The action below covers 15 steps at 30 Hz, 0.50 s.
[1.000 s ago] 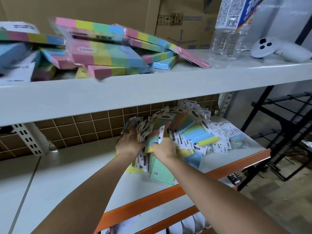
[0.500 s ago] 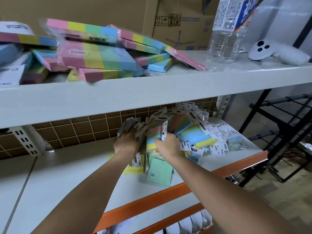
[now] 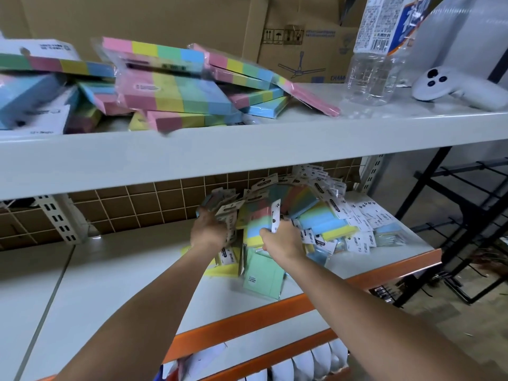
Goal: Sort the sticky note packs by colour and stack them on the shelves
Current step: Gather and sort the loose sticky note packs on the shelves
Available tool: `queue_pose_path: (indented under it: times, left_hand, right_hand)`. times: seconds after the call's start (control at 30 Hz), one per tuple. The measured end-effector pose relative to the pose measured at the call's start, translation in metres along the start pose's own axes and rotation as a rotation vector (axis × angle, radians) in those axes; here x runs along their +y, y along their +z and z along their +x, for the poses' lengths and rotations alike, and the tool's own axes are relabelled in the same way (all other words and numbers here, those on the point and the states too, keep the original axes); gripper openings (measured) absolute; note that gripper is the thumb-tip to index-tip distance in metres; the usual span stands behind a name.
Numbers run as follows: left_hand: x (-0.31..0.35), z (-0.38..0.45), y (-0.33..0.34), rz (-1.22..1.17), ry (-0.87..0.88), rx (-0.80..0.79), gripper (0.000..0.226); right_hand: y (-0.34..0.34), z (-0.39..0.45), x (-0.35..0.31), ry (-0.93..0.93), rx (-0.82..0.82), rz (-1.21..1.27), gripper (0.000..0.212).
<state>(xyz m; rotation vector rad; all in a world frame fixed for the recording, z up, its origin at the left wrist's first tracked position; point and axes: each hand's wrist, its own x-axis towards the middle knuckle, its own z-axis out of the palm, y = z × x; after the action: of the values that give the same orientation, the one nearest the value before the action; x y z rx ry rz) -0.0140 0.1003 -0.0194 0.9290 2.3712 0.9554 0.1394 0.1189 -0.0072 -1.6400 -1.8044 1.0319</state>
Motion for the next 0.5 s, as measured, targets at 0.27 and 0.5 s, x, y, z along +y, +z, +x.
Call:
queue_pose_path:
  times: [0.27, 0.5]
  left_hand:
    - [-0.006, -0.005, -0.022, 0.080, 0.079, 0.029, 0.035]
    - [-0.017, -0.007, -0.036, 0.057, 0.101, 0.003, 0.031]
  right_hand:
    - [-0.001, -0.011, -0.013, -0.026, -0.031, -0.041, 0.037]
    - [0.017, -0.025, -0.031, -0.042, -0.017, -0.164, 0.016]
